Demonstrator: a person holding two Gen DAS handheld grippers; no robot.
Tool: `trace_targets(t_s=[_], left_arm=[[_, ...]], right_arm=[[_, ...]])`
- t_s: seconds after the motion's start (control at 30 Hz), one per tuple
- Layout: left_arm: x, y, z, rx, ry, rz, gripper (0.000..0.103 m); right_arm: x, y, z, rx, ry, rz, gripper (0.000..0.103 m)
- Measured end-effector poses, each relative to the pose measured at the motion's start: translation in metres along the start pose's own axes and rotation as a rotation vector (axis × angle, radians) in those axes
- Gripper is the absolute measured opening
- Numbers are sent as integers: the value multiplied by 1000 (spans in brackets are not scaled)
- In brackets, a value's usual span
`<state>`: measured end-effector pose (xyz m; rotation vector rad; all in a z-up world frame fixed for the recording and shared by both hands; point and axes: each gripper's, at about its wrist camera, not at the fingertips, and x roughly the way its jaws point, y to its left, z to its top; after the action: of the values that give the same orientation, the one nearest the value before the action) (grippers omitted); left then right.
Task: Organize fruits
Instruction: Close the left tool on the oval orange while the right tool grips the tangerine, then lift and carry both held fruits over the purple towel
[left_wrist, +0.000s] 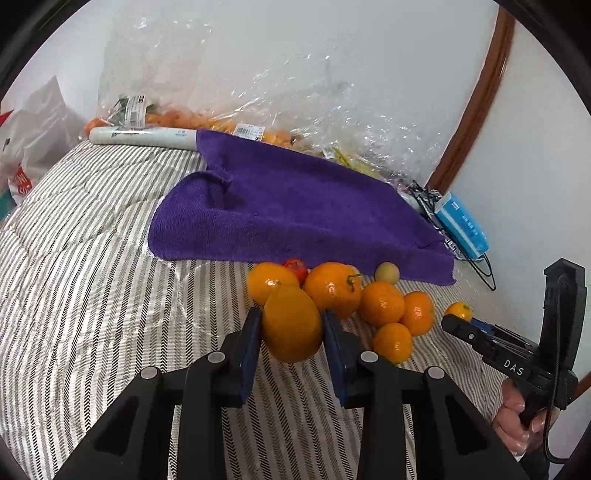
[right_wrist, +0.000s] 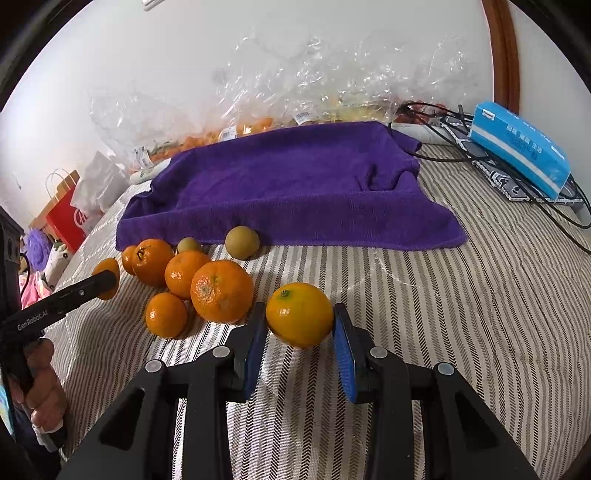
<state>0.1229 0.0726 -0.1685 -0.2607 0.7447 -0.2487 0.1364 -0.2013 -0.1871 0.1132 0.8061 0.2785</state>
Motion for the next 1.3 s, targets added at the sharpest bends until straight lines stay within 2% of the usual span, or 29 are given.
trace_targets(t_s=[0.23, 0.4, 0.67, 0.9, 1.07, 1.13, 1.3], left_arm=[[-10, -11, 10, 24, -10, 29, 31], [-21, -23, 36, 31, -38, 17, 31], [-8, -29, 83, 19, -74, 62, 31], [20, -27, 114, 40, -89, 94, 31], [44, -21, 134, 17, -96, 93, 31], [52, -17, 135, 16, -99, 104, 31], [73, -4, 121, -7, -69, 73, 31]], right_arm=[[-4, 2, 3, 13, 13, 42, 35], [-25, 12, 25, -16, -58, 52, 35], [-43, 24, 77, -72, -147, 52, 35], [-24, 19, 112, -82, -176, 37, 35], [1, 12, 135, -68, -178, 19, 35], [10, 10, 141, -66, -175, 19, 35], [37, 1, 136, -54, -144, 11, 35]])
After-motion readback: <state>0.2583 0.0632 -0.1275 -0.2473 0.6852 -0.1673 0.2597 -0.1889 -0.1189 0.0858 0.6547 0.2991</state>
